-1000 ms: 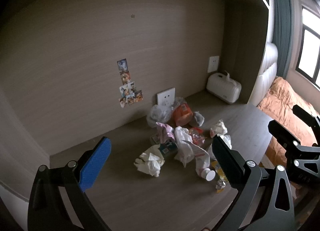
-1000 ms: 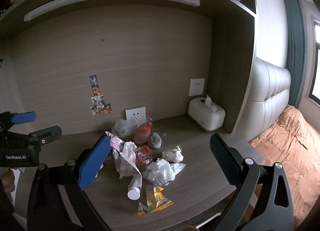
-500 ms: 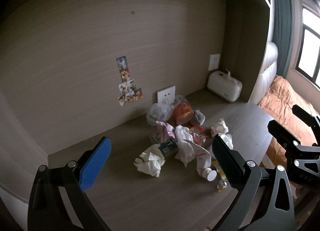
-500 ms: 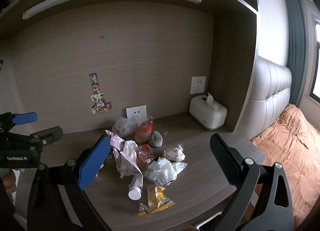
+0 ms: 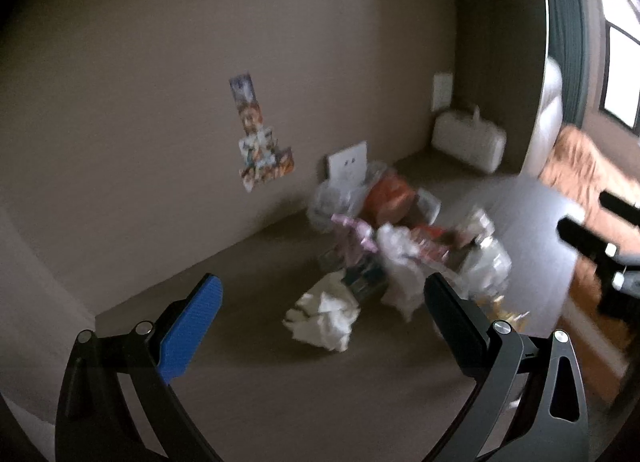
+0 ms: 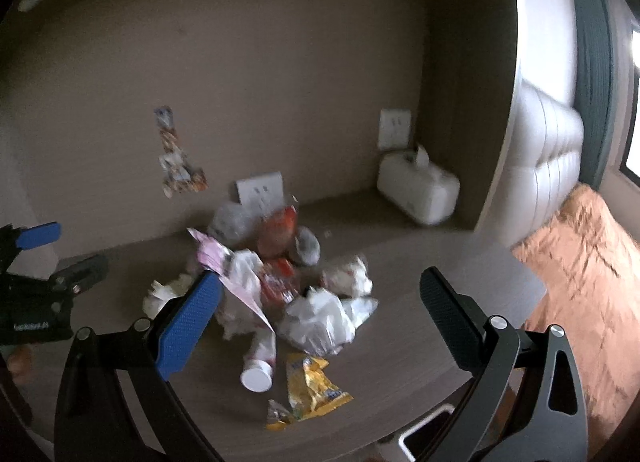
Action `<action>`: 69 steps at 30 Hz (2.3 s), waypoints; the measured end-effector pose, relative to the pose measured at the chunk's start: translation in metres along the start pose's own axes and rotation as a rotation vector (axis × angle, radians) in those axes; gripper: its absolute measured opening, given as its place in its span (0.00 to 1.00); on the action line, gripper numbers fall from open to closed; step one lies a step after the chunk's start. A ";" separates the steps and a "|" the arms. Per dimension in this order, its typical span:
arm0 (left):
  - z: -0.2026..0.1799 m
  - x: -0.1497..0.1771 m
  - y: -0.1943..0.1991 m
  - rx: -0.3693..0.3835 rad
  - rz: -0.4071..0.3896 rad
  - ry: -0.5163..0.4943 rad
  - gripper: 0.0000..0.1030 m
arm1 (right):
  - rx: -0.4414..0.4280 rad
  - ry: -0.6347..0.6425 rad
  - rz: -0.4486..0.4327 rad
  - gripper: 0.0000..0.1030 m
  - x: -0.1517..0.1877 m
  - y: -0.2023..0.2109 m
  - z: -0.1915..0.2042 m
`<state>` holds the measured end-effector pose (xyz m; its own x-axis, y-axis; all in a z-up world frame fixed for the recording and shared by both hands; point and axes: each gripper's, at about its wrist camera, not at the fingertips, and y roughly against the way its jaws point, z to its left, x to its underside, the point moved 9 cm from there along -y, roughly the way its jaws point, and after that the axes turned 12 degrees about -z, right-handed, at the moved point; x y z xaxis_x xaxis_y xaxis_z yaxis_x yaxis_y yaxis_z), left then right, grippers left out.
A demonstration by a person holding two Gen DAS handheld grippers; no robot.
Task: Collect trash
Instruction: 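Grasp crumpled white tissue with left tool while right tool grasps white plastic bag, then carry tissue and plastic bag with both tools over the white bin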
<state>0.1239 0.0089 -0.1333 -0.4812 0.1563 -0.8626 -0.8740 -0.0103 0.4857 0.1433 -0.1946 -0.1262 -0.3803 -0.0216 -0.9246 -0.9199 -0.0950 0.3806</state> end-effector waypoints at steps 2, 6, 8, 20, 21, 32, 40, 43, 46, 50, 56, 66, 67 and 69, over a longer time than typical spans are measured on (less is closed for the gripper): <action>0.000 0.011 -0.012 -0.001 0.013 -0.030 0.96 | 0.013 -0.013 0.031 0.97 0.011 -0.012 -0.005; 0.003 0.037 -0.044 0.003 0.070 -0.052 0.96 | 0.013 -0.060 0.092 0.97 0.035 -0.040 -0.013; 0.005 0.047 -0.058 0.020 0.097 -0.046 0.96 | 0.019 -0.073 0.121 0.97 0.046 -0.055 -0.016; 0.005 0.080 -0.120 0.071 0.178 0.000 0.96 | 0.024 -0.066 0.197 0.97 0.080 -0.103 -0.008; 0.005 0.081 -0.123 0.072 0.180 0.001 0.96 | 0.025 -0.065 0.202 0.97 0.082 -0.106 -0.008; -0.002 0.101 -0.150 0.138 0.237 0.007 0.66 | 0.000 -0.091 0.251 0.96 0.094 -0.135 -0.008; -0.008 0.098 -0.151 0.157 0.209 -0.015 0.47 | -0.077 -0.112 0.279 0.39 0.100 -0.140 0.005; -0.006 0.089 -0.145 0.162 0.194 -0.001 0.37 | -0.086 -0.130 0.263 0.32 0.094 -0.133 0.005; -0.002 0.073 -0.133 0.164 0.169 0.021 0.36 | -0.099 -0.143 0.203 0.32 0.066 -0.112 0.005; 0.000 0.039 -0.103 0.171 0.099 0.027 0.36 | -0.107 -0.127 0.095 0.31 0.019 -0.078 0.002; -0.021 -0.007 -0.058 0.239 0.006 0.021 0.36 | -0.087 -0.153 0.015 0.32 -0.013 -0.039 -0.021; -0.148 -0.018 -0.012 0.486 -0.044 -0.079 0.36 | 0.070 -0.209 0.005 0.32 0.009 0.036 -0.105; -0.165 -0.018 -0.011 0.517 -0.042 -0.092 0.36 | 0.091 -0.218 0.011 0.32 0.015 0.043 -0.115; -0.198 -0.013 -0.010 0.568 -0.036 -0.116 0.36 | 0.138 -0.232 0.025 0.32 0.028 0.055 -0.133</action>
<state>0.1254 -0.1884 -0.1546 -0.4134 0.2545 -0.8743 -0.7011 0.5237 0.4840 0.0949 -0.3327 -0.1338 -0.4007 0.2077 -0.8923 -0.9081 0.0391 0.4169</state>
